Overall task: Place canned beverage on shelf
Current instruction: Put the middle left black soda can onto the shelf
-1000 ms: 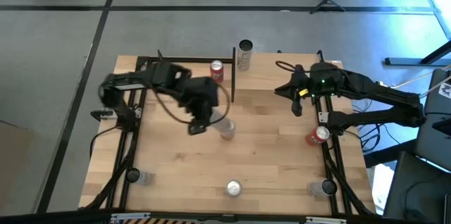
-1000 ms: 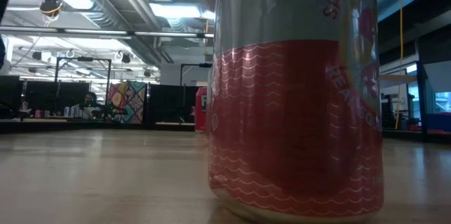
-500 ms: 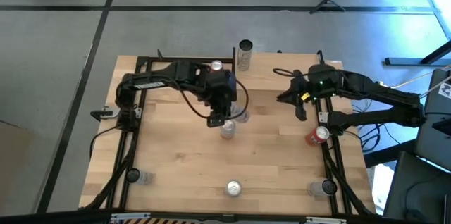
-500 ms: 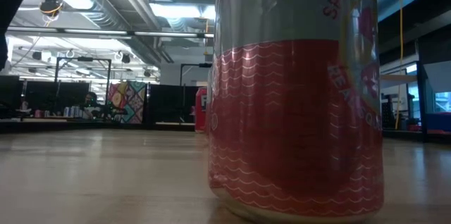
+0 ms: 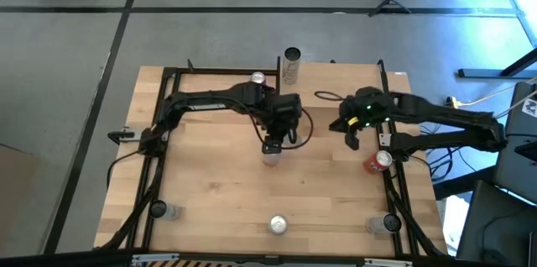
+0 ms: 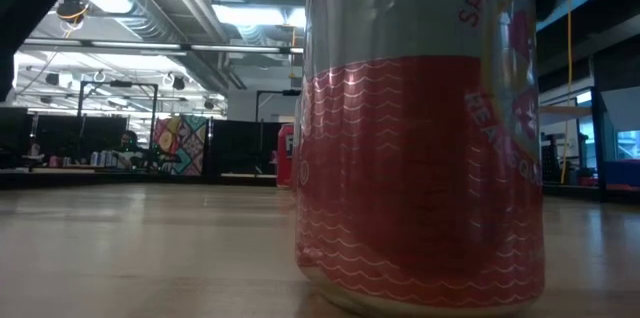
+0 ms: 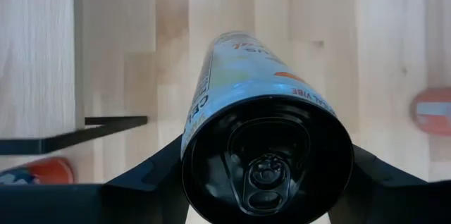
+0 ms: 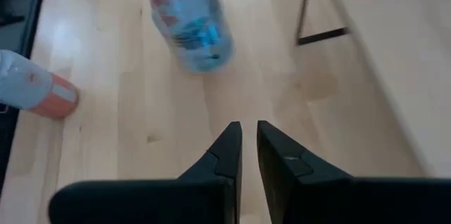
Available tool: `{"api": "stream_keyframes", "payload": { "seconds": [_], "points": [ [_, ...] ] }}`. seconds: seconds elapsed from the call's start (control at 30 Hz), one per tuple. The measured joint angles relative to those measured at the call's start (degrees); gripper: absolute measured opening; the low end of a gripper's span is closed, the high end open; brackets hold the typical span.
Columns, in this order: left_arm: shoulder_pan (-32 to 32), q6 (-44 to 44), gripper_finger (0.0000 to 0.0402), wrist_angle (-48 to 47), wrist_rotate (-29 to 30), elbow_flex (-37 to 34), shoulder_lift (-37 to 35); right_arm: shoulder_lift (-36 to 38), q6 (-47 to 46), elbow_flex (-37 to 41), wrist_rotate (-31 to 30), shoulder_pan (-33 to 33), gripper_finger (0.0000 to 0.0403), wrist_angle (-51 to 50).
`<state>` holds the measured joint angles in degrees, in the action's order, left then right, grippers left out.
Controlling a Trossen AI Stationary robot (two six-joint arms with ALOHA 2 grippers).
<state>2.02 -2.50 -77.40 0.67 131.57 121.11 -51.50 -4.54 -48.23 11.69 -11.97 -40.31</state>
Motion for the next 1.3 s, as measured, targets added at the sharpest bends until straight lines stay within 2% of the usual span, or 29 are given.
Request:
{"api": "stream_keyframes", "payload": {
  "seconds": [0.23, 0.43, 0.8, 0.93, 1.17, 1.3],
  "points": [
    [-0.1, -2.6, 0.0222, 1.1, -0.2, 0.0, 1.2, -1.5, -2.7, 12.1, 3.7, 0.0, 0.0037, 17.9],
    [0.0, -3.8, 0.0222, 6.7, 0.0, 0.0, 1.1, -3.2, -4.3, 15.3, 4.4, 1.1, 0.0037, 27.9],
    [-0.4, -3.9, 0.0222, 14.2, -0.3, -0.2, 1.1, -11.1, -4.3, 15.3, 0.1, 7.3, 0.0037, 32.8],
    [-0.4, -3.7, 0.0210, 15.9, -0.2, -0.2, 1.3, -12.3, -4.3, 15.4, -0.8, 7.8, 0.0037, 34.2],
    [0.1, -4.0, 0.0210, 16.0, 0.4, -5.0, 1.3, -6.8, -2.8, 12.9, -3.3, 7.8, 0.0037, 24.1],
    [0.0, -3.9, 0.0213, 20.9, 0.2, -9.8, 1.3, -2.5, -2.7, 12.5, -5.0, 7.8, 0.0037, 21.8]
  ]
}}
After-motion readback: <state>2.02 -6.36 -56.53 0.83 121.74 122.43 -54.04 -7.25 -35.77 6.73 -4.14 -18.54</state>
